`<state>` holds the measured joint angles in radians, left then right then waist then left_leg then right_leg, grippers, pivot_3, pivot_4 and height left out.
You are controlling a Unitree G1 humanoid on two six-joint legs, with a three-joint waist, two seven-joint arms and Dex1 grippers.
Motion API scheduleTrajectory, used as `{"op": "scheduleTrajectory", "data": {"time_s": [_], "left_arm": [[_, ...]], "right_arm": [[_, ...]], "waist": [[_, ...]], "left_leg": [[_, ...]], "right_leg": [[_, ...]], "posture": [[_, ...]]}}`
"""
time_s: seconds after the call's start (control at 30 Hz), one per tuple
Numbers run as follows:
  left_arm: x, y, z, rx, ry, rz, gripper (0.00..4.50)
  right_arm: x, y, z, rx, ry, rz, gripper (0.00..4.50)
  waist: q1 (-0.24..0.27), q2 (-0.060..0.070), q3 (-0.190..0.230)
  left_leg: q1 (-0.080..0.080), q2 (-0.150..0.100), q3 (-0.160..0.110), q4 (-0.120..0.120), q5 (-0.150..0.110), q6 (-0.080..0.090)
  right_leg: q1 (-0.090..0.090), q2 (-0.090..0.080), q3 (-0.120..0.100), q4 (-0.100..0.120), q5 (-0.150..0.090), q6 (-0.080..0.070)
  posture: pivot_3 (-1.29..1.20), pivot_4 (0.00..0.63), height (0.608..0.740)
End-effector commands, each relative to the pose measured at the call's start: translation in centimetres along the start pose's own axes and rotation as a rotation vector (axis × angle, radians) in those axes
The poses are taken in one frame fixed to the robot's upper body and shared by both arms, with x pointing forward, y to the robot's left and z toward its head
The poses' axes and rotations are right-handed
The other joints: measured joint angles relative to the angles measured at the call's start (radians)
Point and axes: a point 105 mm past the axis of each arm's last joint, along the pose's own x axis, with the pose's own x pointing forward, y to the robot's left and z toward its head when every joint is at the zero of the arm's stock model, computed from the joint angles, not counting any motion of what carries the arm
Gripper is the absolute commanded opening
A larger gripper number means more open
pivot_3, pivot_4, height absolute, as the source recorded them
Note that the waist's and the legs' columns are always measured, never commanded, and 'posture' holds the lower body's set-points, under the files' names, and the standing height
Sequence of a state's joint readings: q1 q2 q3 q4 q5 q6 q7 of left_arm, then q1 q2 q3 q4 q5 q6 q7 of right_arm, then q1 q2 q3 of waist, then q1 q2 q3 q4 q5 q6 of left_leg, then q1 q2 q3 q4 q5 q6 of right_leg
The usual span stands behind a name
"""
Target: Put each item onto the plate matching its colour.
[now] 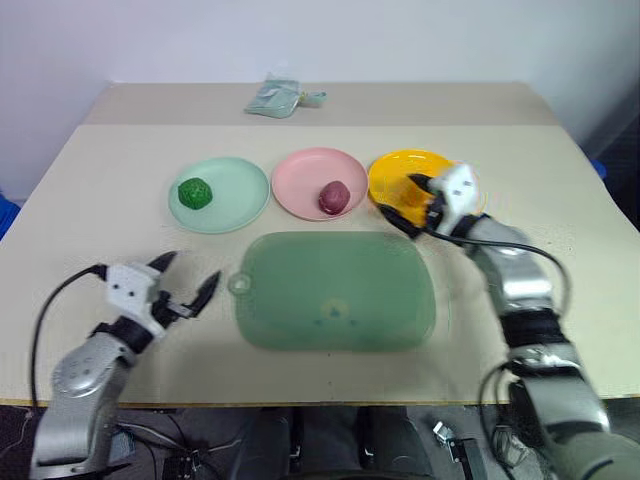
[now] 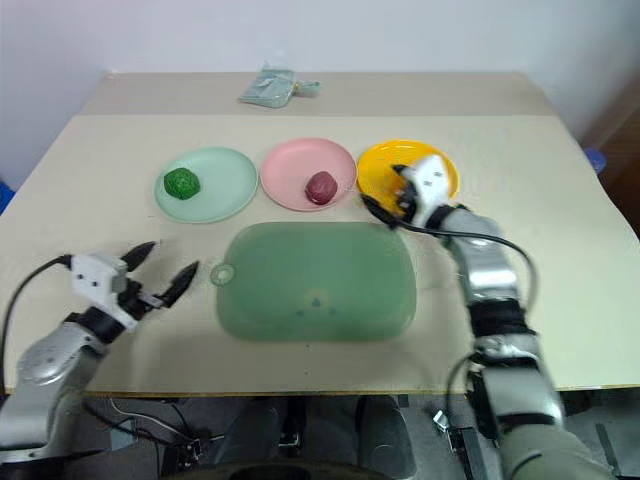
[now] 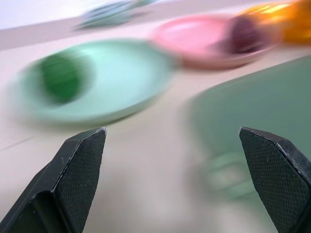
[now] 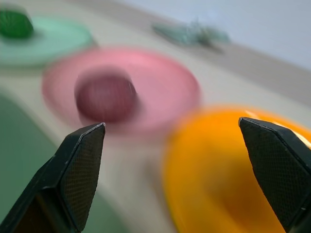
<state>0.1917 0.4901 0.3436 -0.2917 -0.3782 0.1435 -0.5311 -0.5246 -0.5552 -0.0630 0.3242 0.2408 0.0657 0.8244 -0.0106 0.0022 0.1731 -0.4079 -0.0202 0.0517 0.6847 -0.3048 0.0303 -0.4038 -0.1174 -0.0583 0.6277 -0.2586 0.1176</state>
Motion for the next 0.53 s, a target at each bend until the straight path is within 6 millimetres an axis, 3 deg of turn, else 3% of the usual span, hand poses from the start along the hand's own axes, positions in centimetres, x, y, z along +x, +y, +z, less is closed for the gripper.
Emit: {"op": "scheduleTrajectory", "data": {"time_s": [0.03,0.23,0.37,0.53], "left_arm": [[-1.3,2.3,0.8,0.055,-0.015,0.051,4.50],[-2.2,2.4,0.8,0.067,0.012,0.055,4.50],[-2.2,1.8,0.9,0.052,0.016,0.068,4.50],[-2.5,1.1,0.9,0.031,0.023,0.090,4.50]], "right_arm": [[-3.8,-0.5,0.4,0.007,0.019,0.075,4.46],[-7.2,-1.3,-1.7,0.035,0.126,0.056,4.46],[-7.3,-0.9,-1.9,0.049,0.132,0.057,4.46],[-5.9,-0.4,-1.8,0.061,0.120,0.077,4.46]], "waist": [[-0.004,0.000,0.000],[-0.002,0.000,0.000],[0.001,0.000,0.000],[-0.001,0.000,0.000]], "left_leg": [[0.000,0.000,0.000,0.000,0.000,0.000],[0.001,0.001,0.001,0.000,0.000,0.000],[0.001,0.001,0.000,0.000,0.000,0.000],[0.001,0.001,0.000,0.000,-0.001,0.000]], "right_leg": [[0.000,0.000,0.000,0.000,0.000,0.000],[0.000,-0.002,0.001,0.000,0.000,0.000],[0.000,-0.003,0.002,0.000,0.000,0.000],[0.000,-0.005,0.002,0.000,0.000,0.000]], "posture": [[0.00,0.150,0.740],[0.00,0.150,0.740],[0.00,0.150,0.740],[0.00,0.150,0.740]]}}
